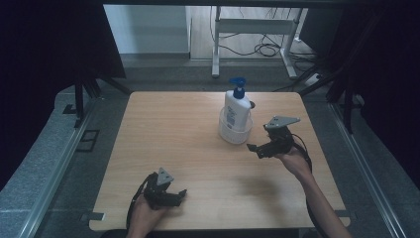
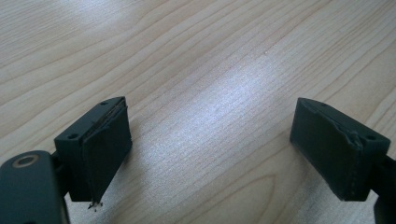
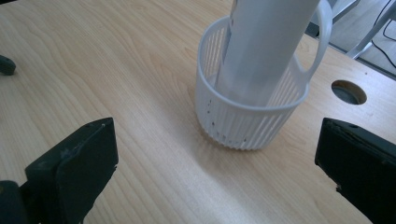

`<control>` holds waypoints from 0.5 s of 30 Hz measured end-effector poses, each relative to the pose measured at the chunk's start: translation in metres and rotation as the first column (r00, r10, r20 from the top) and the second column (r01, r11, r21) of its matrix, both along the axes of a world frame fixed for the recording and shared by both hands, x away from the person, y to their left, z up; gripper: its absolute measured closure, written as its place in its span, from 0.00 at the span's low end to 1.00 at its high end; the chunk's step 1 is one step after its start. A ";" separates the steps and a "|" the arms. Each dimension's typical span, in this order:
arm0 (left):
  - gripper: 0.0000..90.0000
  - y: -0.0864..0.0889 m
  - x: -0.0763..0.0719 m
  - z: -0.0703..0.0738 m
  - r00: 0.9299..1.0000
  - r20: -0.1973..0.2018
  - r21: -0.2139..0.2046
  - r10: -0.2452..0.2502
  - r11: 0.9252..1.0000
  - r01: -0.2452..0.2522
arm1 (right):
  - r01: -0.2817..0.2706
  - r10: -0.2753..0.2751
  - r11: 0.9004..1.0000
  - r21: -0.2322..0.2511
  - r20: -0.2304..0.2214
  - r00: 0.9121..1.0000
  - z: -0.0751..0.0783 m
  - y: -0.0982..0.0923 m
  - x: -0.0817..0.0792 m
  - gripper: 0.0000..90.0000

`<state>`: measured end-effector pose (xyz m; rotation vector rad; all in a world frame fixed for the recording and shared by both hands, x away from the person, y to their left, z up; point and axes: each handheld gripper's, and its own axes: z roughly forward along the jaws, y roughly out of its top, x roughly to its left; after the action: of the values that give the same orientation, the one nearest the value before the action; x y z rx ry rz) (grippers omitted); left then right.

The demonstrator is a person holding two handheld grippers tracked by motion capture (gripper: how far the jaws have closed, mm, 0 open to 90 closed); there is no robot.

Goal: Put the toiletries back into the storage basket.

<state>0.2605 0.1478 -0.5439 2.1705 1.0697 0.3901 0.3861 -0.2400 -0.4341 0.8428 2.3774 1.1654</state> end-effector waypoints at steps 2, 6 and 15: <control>0.13 0.000 0.000 0.000 1.000 -0.001 0.000 0.001 1.000 -0.001 | 0.008 -0.008 1.000 0.012 0.002 1.000 -0.004 -0.004 -0.004 0.00; 0.13 0.000 0.000 0.000 1.000 -0.001 -0.002 0.002 1.000 -0.002 | 0.015 -0.015 1.000 0.026 -0.003 1.000 -0.012 -0.010 -0.011 0.00; 0.13 0.000 0.000 0.000 1.000 -0.001 -0.002 0.004 1.000 -0.004 | 0.050 -0.050 0.998 0.034 -0.027 0.998 -0.029 -0.024 -0.027 0.00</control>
<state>0.2603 0.1474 -0.5440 2.1672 1.0752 0.3896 0.3589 -0.2638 -0.4627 0.9292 2.3493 1.1863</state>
